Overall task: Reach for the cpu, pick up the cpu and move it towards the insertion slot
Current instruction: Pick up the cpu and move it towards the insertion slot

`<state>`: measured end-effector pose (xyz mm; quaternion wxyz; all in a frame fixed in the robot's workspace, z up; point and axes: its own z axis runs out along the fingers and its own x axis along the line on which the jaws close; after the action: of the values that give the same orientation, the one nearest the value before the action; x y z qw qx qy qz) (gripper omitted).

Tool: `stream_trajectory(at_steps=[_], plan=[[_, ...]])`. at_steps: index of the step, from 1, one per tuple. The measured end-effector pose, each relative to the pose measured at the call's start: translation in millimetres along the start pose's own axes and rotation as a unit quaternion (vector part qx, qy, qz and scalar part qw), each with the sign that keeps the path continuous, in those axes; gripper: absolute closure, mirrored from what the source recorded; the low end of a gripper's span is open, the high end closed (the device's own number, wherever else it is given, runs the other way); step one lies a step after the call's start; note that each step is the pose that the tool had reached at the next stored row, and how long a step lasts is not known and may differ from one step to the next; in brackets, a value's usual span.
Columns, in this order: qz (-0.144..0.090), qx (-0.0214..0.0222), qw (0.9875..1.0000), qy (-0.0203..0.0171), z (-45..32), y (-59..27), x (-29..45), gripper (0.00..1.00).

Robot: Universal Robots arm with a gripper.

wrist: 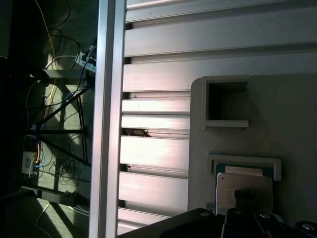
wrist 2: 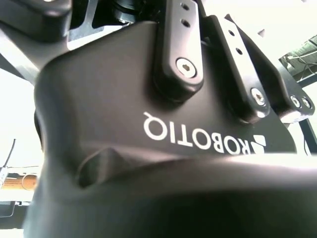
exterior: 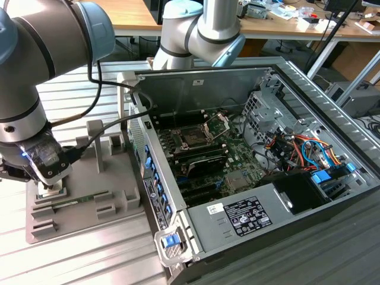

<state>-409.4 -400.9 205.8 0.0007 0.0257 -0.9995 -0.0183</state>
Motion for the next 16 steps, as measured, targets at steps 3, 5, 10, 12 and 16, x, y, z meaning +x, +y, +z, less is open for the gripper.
stream_trajectory(at_steps=[3, 5, 10, 12, 16], plan=[[0.0, 0.0, 1.0, 0.0001, 0.5, 0.0, 0.3, 0.89], [0.0, 0.0, 1.0, 0.0001, 0.5, 0.0, 0.3, 0.89], [0.0, 0.0, 1.0, 0.0001, 0.6, 0.0, 0.3, 0.89], [0.0, 0.0, 1.0, 0.0001, 0.6, 0.0, 0.3, 0.89], [0.0, 0.0, 1.0, 0.0, 0.7, 0.0, 0.3, 0.89]])
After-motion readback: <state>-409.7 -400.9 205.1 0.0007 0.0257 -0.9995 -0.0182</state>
